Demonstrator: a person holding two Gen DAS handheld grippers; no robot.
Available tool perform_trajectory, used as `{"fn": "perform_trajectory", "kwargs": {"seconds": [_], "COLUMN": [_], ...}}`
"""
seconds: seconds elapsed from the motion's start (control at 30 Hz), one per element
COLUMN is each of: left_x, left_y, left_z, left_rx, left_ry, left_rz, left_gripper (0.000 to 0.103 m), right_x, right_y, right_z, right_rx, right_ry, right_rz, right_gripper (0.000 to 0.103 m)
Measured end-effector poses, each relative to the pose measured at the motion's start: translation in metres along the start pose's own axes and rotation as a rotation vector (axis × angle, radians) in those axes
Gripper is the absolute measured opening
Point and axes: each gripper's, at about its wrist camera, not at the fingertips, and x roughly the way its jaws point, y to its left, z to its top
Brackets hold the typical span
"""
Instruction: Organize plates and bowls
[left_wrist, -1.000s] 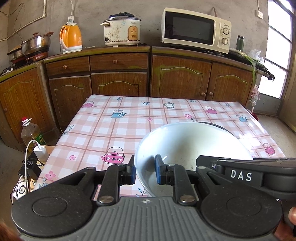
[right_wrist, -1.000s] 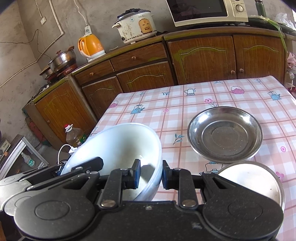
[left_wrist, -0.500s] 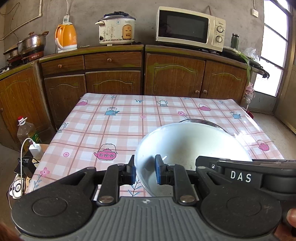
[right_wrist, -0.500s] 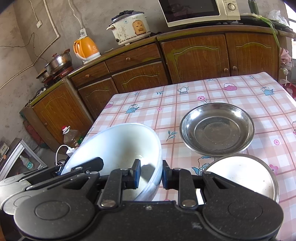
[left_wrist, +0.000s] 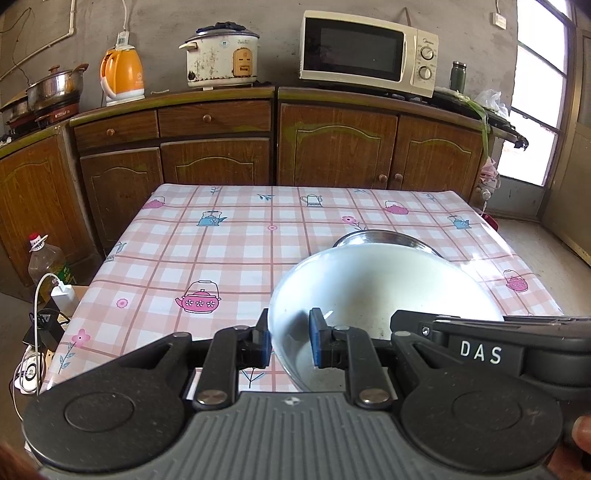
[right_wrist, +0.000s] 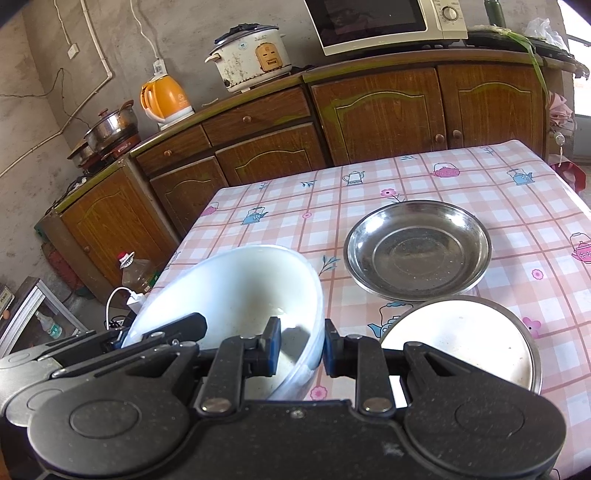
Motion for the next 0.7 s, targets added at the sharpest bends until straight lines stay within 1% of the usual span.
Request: {"fn": "perform_trajectory", "kwargs": {"seconds": [0.7], "left_x": [-0.008], "left_y": [-0.018], "left_z": [-0.007], "left_rx": [0.021], "left_ry": [-0.001], "left_rz": [-0.026], "left_gripper": [0.020], "right_x": [-0.019], "right_y": [-0.014], "right_z": [-0.009], "right_rx": [0.013], "right_ry": [-0.019], "right_rz": [-0.022], "right_gripper": [0.030]}}
